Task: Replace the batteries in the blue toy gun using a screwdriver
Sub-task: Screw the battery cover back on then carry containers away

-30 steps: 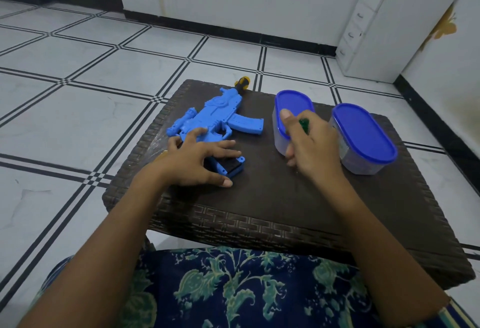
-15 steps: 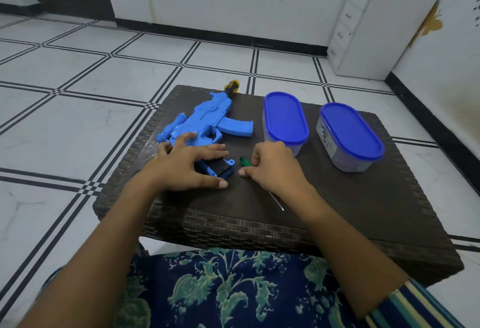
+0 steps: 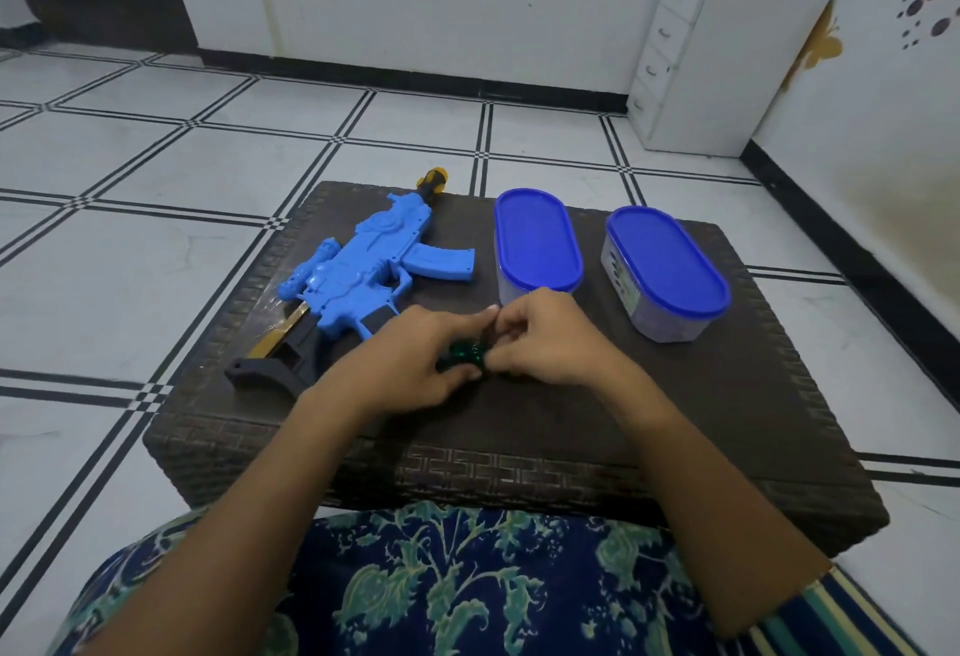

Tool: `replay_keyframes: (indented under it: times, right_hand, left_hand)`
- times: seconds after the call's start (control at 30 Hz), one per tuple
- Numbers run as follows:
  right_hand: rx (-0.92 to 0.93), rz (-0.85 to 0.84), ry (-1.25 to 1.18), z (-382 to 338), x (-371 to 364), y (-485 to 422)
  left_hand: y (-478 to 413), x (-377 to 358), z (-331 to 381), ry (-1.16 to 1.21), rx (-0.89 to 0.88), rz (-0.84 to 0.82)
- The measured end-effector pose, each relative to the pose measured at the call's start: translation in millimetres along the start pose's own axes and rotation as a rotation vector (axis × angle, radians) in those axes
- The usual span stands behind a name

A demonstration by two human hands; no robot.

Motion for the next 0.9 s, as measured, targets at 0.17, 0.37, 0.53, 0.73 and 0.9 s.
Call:
replay_keyframes:
  times: [0.17, 0.37, 0.53, 0.73, 0.9]
  right_hand:
    - [-0.022, -0.093, -0.181, 10.2, 14.6, 10.8]
    - [-0.036, -0.017, -0.583, 22.9, 44.5, 19.5]
    - [-0.141, 0.48, -0.658, 42.9, 61.5, 9.8]
    - [-0.028, 0.458, -0.09, 32.0, 18.3, -25.7]
    - [0.008, 0.58, -0.313, 37.5, 20.6, -33.1]
  left_hand:
    - [-10.2, 2.9, 7.0, -0.196, -0.083, 0.044]
    - [-10.7, 3.2, 17.3, -0.197, -0.112, 0.171]
    - [-6.6, 17.0, 10.8, 0.56, 0.359, 0.75]
    - [-22.4, -13.1, 14.8, 1.143, 0.816, 0.819]
    - [-34.2, -17.9, 2.6, 1.086, 0.972, 0.749]
Point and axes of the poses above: each hand's wrist, its own y-axis away from the middle knuckle, its own x-axis out of the back of the hand, z = x × y, the point moved 4 cm from there along -y, towards the middle knuckle, and after that the axes turned 15 degrees about -x, right-handed, at the moved point
